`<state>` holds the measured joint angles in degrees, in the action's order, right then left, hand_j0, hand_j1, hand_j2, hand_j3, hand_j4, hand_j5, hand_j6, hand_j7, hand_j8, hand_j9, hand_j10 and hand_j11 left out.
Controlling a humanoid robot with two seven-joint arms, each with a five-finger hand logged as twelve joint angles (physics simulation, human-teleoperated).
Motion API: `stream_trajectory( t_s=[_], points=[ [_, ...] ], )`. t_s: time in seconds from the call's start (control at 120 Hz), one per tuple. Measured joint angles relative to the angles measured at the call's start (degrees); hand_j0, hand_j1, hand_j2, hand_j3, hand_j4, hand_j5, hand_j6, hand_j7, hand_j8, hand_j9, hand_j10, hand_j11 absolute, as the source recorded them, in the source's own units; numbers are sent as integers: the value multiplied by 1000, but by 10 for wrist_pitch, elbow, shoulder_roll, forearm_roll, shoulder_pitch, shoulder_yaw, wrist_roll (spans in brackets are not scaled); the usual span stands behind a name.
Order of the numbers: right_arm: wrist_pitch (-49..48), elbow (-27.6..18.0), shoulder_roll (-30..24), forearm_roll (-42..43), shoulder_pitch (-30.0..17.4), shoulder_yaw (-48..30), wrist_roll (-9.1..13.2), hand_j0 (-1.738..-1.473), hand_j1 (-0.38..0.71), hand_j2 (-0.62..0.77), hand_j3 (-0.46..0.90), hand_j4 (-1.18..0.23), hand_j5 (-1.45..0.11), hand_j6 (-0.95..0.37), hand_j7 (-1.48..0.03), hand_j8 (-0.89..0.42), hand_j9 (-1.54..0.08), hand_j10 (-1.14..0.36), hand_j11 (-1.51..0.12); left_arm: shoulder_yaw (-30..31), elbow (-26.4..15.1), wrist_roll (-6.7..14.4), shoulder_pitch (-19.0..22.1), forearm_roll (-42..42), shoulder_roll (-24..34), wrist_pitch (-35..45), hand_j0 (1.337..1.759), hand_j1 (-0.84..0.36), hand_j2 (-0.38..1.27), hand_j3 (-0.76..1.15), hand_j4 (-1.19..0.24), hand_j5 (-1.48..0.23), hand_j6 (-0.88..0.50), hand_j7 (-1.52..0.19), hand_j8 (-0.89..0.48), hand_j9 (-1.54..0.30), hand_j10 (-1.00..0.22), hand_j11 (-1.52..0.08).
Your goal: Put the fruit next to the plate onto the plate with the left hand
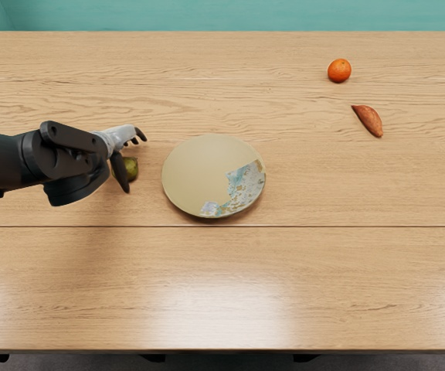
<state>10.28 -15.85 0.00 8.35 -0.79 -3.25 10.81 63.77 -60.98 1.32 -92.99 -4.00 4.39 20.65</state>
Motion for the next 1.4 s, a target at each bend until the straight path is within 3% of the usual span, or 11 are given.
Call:
stream_trajectory(
  t_s=[0.567, 0.817, 0.917, 1.008, 1.075, 1.158, 1.208, 1.3, 1.358, 1.4],
  points=[
    [0, 0, 0, 0, 0, 0, 0, -1658, -349, 0, 0, 0, 0, 0, 0, 0, 0, 0, 0, 4, 1, 3, -1, -9, 1, 0, 1658, -17, 62, 0, -306, -397, -306, -397, -306, -397, -306, -397],
    [0, 0, 0, 0, 0, 0, 0, -1658, -349, 0, 0, 0, 0, 0, 0, 0, 0, 0, 0, 4, 0, 11, -1, -9, 0, -2, 1658, -141, 82, 0, -410, -536, -403, -536, -411, -536, -410, -536],
    [0, 0, 0, 0, 0, 0, 0, -1658, -349, 0, 0, 0, 0, 0, 0, 0, 0, 0, 0, 3, -4, 14, -2, -7, 0, -5, 1657, -223, 81, 0, -509, -671, -323, -671, -464, -673, -508, -673],
    [0, 0, 0, 0, 0, 0, 0, -1658, -349, 0, 0, 0, 0, 0, 0, 0, 0, 0, 0, 3, -9, 16, -4, -5, 1, -8, 1655, -269, 107, -1, -602, -778, -236, -784, -372, -794, -590, -795],
    [0, 0, 0, 0, 0, 0, 0, -1658, -349, 0, 0, 0, 0, 0, 0, 0, 0, 0, 0, 4, -13, 17, -9, -5, 3, -26, 1658, -307, 103, 5, -586, -856, -157, -880, -299, -894, -662, -900],
    [0, 0, 0, 0, 0, 0, 0, -1658, -349, 0, 0, 0, 0, 0, 0, 0, 0, 0, 0, 3, -15, 16, -11, -2, 5, -37, 1663, -357, 74, 93, -576, -889, -52, -962, -198, -991, -589, -997],
    [0, 0, 0, 0, 0, 0, 0, -1658, -349, 0, 0, 0, 0, 0, 0, 0, 0, 0, 0, 3, -17, 16, -15, -8, 13, -43, 1642, -370, 178, 1, -573, -938, -24, -1020, -195, -1046, -603, -1040],
    [0, 0, 0, 0, 0, 0, 0, -1658, -349, 0, 0, 0, 0, 0, 0, 0, 0, 0, 0, 2, -31, 17, -34, -34, 55, -52, 1644, -365, 210, 0, -552, -1049, 2, -1089, -210, -1087, -677, -1085],
    [0, 0, 0, 0, 0, 0, 0, -1658, -349, 0, 0, 0, 0, 0, 0, 0, 0, 0, 0, -4, -43, 16, -57, -43, 107, -73, 1646, -362, 268, 0, -523, -1111, 3, -1127, -198, -1110, -661, -1106],
    [0, 0, 0, 0, 0, 0, 0, -1658, -349, 0, 0, 0, 0, 0, 0, 0, 0, 0, 0, -16, -48, 16, -71, -46, 138, -99, 1646, -372, 220, 0, -513, -1129, 14, -1142, -185, -1119, -659, -1119]
  ],
)
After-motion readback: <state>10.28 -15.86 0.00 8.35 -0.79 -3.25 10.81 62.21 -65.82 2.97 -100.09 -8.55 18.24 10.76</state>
